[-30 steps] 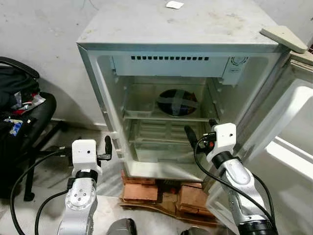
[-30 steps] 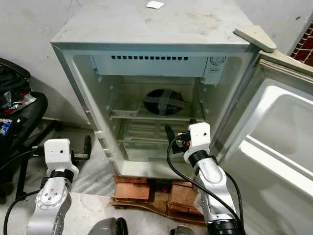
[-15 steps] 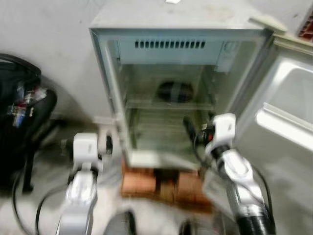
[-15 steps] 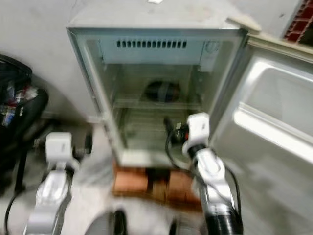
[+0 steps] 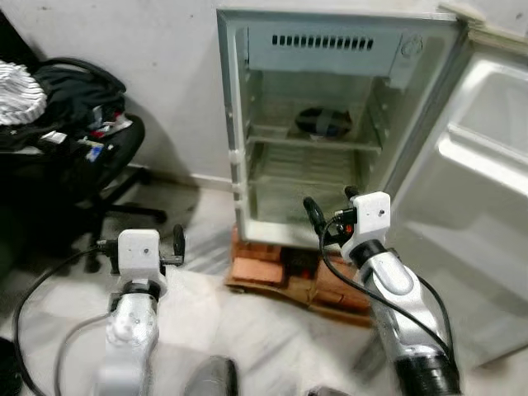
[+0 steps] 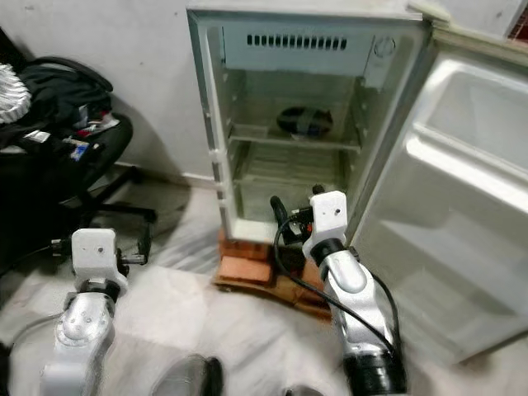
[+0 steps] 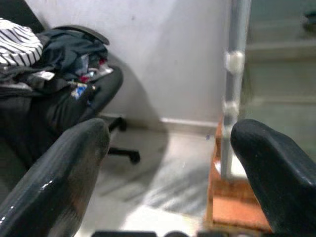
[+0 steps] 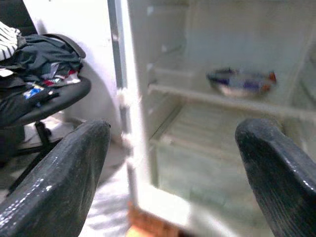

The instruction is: Restocking fridge

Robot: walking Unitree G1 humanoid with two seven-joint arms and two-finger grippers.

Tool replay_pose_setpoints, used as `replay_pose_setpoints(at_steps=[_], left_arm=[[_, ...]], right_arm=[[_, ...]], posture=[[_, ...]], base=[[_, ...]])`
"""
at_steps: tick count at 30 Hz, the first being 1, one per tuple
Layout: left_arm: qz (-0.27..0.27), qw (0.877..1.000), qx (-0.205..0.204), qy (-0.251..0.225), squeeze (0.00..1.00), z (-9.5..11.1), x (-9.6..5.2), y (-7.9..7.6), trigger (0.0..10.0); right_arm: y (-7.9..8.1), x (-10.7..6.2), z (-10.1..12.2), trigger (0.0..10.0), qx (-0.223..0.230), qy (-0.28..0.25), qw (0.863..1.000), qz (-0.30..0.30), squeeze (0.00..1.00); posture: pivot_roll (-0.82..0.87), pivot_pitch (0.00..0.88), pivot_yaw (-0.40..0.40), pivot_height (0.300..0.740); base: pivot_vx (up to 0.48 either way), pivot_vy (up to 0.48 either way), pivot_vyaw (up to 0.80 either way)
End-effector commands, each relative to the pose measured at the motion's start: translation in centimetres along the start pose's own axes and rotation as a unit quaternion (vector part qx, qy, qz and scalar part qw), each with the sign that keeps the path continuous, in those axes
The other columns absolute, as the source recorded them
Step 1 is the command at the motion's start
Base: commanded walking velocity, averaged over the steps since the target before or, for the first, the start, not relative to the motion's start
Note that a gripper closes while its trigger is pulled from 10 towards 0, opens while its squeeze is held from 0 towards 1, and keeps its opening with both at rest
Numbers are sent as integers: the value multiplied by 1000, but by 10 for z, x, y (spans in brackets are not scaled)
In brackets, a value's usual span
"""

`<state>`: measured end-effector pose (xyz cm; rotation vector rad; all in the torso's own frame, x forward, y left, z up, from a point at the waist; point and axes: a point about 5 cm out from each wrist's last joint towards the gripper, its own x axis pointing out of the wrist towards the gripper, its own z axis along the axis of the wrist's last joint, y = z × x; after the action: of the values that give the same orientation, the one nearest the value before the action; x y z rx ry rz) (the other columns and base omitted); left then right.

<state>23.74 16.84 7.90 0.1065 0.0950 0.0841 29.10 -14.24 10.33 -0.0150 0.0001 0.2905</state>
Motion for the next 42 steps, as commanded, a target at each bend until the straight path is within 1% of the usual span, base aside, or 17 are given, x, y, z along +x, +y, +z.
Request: replay_pose_setpoints(at_steps=[1,4,8,11,14,15,17,18,20,23,29,37,39,40,41,42], left_arm=[[-1,1000,4,-5,0,2,1,1,10000],[-1,1000,3,-5,0,3,1,1,10000],[-2,1000,0,-6,0,3,0,-1,10000],[-15,1000,0,-15,0,4,-1,-3,10000],[-18,1000,-5,-14,0,3,-2,-4,10000],[-18,1000,-6,-13,0,3,-2,-4,10000],[-19,1000,-5,-12,0,3,-2,-4,10000],[-19,1000,-4,-12,0,3,-2,-5,10000],[-21,1000,-4,-12,0,2,-1,-5,10000],[-22,1000,-5,-13,0,3,0,-5,10000],[-22,1000,-5,-14,0,3,0,-6,10000],[-22,1000,-4,-13,0,3,0,-6,10000],[-22,1000,-5,-13,0,3,-1,-6,10000],[-23,1000,-5,-13,0,3,-1,-6,10000],[-23,1000,-5,-13,0,3,-1,-6,10000],[-23,1000,-5,-13,0,3,-1,-6,10000]], right_arm=[[-2,-1,0,10000,1,2,1000,-11,0],[-4,-1,-1,10000,2,5,1000,-16,0],[-6,-1,-3,10000,1,13,1000,-21,0],[-10,-3,-6,10000,-10,21,998,-52,0],[-14,-5,-12,10000,-38,30,996,-72,0],[-13,-4,-13,10000,-28,27,997,-68,0],[-11,-4,-15,10000,17,28,997,-72,0],[-11,-4,-15,10000,22,31,996,-76,0],[-9,-2,-11,10000,-28,17,998,-56,0],[-3,-1,-10,10000,-16,30,999,-23,0],[1,-2,-9,10000,-13,21,1000,-4,0],[3,-1,-10,10000,2,22,1000,13,0],[10,-4,-8,10000,34,14,998,59,0],[17,-7,-10,10000,47,28,993,104,0],[23,-11,-13,10000,51,40,988,142,0],[24,-12,-13,10000,48,42,986,151,0]], posture=[[-48,89,38,740],[-48,92,38,740],[-48,96,38,740],[-51,98,36,740],[-54,101,35,740],[-54,105,34,740],[-56,109,35,740],[-56,109,35,740],[-62,106,33,740],[-63,107,32,740],[-61,112,29,740],[-58,114,28,740],[-58,114,27,740],[-57,116,28,740],[-57,116,28,740],[-57,116,28,740]], base=[[-277,0,0],[-274,0,0],[0,0,0],[0,0,0],[0,0,0],[0,0,0],[0,-169,0],[0,-337,0],[0,-463,0],[0,-461,0],[0,-439,0],[0,-433,0],[0,-429,0],[0,-420,0],[0,-420,0],[0,-420,0]])
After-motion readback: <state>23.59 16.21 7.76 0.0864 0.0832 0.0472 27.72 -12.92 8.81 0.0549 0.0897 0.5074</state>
